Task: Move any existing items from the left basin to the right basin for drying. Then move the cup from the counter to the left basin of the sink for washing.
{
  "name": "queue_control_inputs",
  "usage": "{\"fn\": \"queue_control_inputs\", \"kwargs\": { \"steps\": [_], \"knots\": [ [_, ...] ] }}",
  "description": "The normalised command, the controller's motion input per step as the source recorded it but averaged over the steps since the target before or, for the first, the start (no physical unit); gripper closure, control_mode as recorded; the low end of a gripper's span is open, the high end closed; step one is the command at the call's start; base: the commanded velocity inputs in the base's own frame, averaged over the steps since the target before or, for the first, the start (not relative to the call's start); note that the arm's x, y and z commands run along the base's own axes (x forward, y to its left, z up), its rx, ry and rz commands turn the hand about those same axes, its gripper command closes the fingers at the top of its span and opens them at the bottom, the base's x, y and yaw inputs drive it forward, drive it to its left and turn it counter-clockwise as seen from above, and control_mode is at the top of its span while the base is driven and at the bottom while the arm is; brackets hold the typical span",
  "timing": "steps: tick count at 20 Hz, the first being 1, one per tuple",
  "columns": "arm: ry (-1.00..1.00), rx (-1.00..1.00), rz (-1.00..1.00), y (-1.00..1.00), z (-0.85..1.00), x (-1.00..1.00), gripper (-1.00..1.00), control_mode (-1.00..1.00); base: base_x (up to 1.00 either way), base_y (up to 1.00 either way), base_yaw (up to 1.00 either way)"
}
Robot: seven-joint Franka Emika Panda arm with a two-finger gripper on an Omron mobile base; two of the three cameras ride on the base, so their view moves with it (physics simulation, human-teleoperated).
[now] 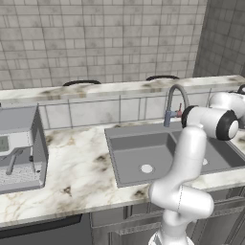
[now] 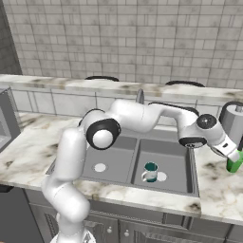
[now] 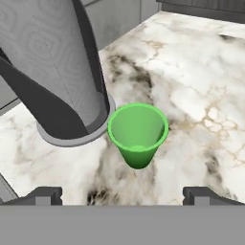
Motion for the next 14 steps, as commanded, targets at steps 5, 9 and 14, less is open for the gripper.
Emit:
{"fn": "queue_control_inputs", "kwargs": {
  "steps": [5,9,14],
  "knots": [
    [0.01,-0.04,0.11,0.0,-0.08,0.18,-1.0,-1.0,0.0,0.0,0.0],
    [0.0,-0.05,0.07,0.0,0.0,0.1,-1.0,-1.0,0.0,0.0,0.0],
    [0.0,-0.05,0.02,-0.05,-0.01,0.01,-1.0,-1.0,0.0,0.0,0.0]
  ]
}}
